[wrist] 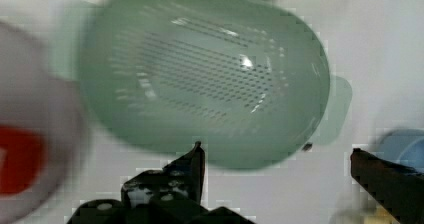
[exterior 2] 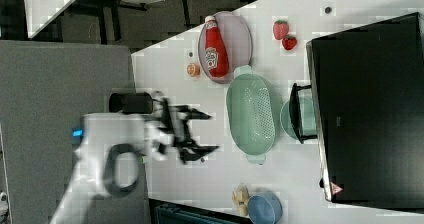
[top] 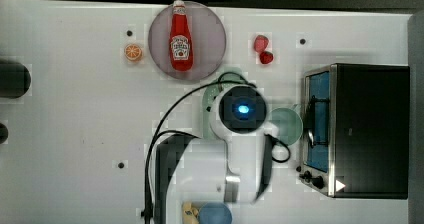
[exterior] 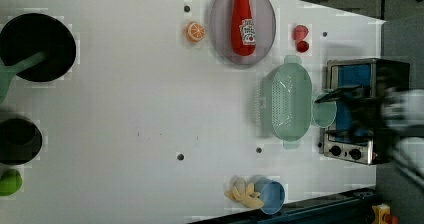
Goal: Drag strainer right to left.
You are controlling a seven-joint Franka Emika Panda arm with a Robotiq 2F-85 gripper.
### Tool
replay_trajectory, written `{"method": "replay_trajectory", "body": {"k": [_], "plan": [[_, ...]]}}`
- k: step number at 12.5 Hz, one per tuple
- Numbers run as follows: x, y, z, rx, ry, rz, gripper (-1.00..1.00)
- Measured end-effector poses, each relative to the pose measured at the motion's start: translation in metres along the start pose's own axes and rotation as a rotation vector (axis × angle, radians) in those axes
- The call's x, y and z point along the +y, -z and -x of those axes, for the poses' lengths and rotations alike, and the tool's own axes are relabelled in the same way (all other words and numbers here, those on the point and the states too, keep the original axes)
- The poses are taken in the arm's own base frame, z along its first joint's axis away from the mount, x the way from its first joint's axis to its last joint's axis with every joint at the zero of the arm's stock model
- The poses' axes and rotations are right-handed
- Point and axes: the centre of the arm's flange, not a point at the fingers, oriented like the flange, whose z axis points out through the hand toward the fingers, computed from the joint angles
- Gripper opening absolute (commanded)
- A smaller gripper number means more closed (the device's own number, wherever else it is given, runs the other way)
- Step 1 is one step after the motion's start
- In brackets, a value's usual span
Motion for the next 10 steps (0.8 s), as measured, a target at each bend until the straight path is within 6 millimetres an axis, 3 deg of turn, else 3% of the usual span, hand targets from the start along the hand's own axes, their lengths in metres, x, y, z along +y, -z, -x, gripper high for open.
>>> {"method": "replay_trajectory", "body": {"k": [2,4,7,10], "plan": [[0.000,-0.073,0.012,-0.013,-0.057,0.039,1.00],[0.002,-0.116,0.018,-0.015,-0.100,0.073,1.00],[-0.019,-0.135,0.025,0.006,-0.142,-0.022,1.00],[-0.023,-0.157,0.031,0.001,-0.156,-0.042,1.00]]}}
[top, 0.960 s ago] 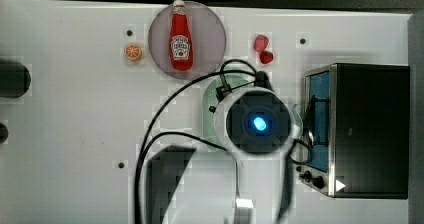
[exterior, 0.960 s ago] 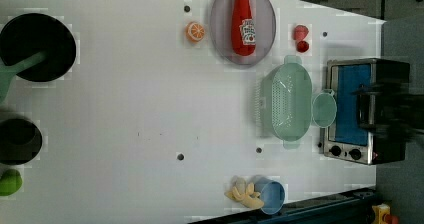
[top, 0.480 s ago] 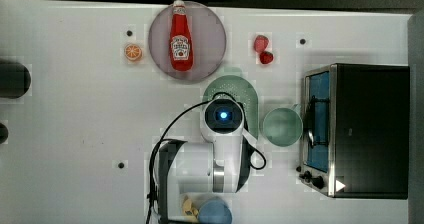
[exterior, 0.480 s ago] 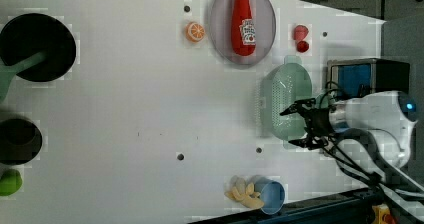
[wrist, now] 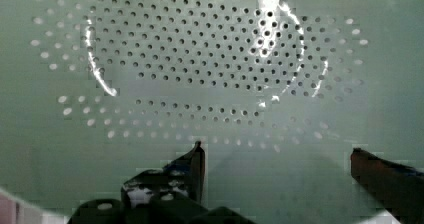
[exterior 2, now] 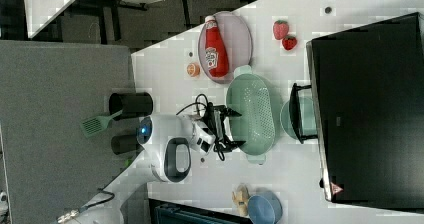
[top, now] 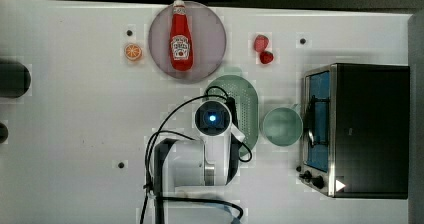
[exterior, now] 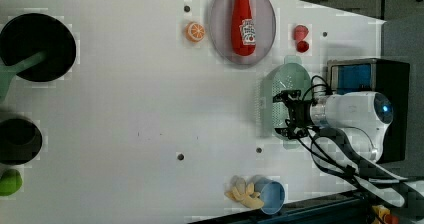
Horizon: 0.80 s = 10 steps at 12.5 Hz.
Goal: Drag strainer right to left.
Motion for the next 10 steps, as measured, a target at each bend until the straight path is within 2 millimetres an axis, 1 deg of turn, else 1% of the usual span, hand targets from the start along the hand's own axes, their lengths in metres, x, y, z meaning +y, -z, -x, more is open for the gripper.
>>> {"method": "replay_trajectory", "body": {"k": [2,5,7,8,10], "plan": [[0.001,-0.016,0.000,0.002,-0.005,0.004,1.00],[0.005,-0.032,0.006,0.012,-0.038,0.044,1.00],[0.004,-0.032,0.012,0.022,-0.052,0.043,1.00],[0.000,-0.028,0.017,0.024,-0.051,0.037,1.00],[-0.007,-0.019,0.037,0.018,-0.039,0.012,1.00]]}}
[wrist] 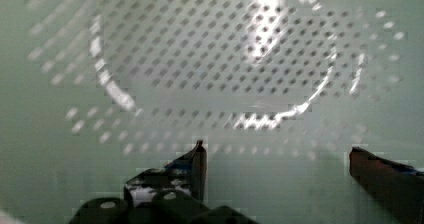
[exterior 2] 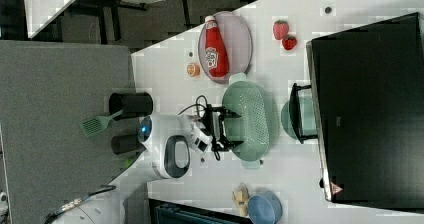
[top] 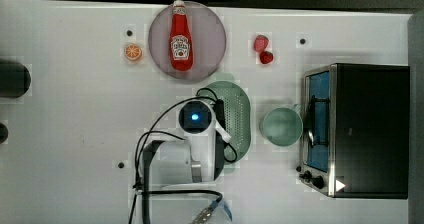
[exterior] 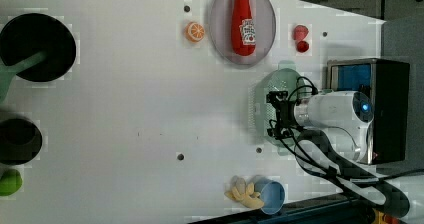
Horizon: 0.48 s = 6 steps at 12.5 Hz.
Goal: Drag strainer right to left.
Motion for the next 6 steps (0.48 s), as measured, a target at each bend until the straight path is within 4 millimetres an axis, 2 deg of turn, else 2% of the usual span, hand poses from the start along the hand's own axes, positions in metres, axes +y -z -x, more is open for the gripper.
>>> {"method": "replay_trajectory", "body": {"k": [3,6], "plan": [[-0.008,0.011,0.045,0.001,0.022,-0.029,1.00],[-0.009,0.005,0.092,0.017,0.051,-0.042,1.00]]}}
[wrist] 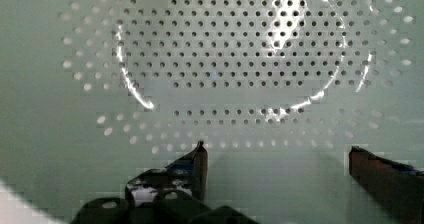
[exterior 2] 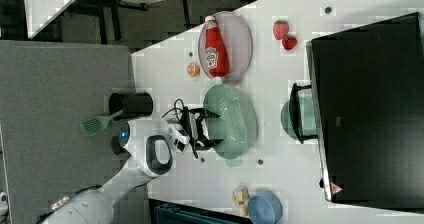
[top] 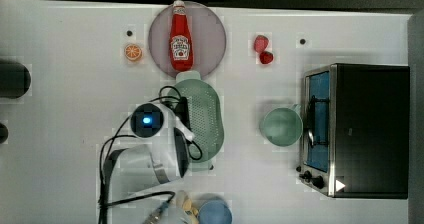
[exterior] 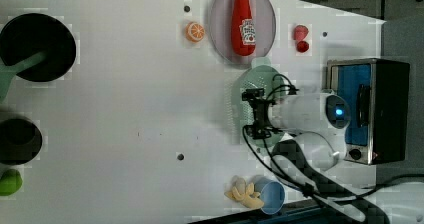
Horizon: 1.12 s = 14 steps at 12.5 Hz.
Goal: Drag strainer right to left.
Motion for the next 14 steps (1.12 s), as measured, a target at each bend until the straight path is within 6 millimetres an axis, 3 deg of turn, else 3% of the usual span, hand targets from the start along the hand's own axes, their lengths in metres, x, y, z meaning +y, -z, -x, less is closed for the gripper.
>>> {"method": "replay_trajectory", "body": {"k": [5,7,14], "plan": [[-0.020,-0.014,0.064,-0.012,-0.015,-0.011,1.00],[-0.013,-0.025,0.082,-0.011,-0.008,0.008,1.00],[-0.017,-0.024,0.161,-0.058,-0.014,0.022,1.00]]}}
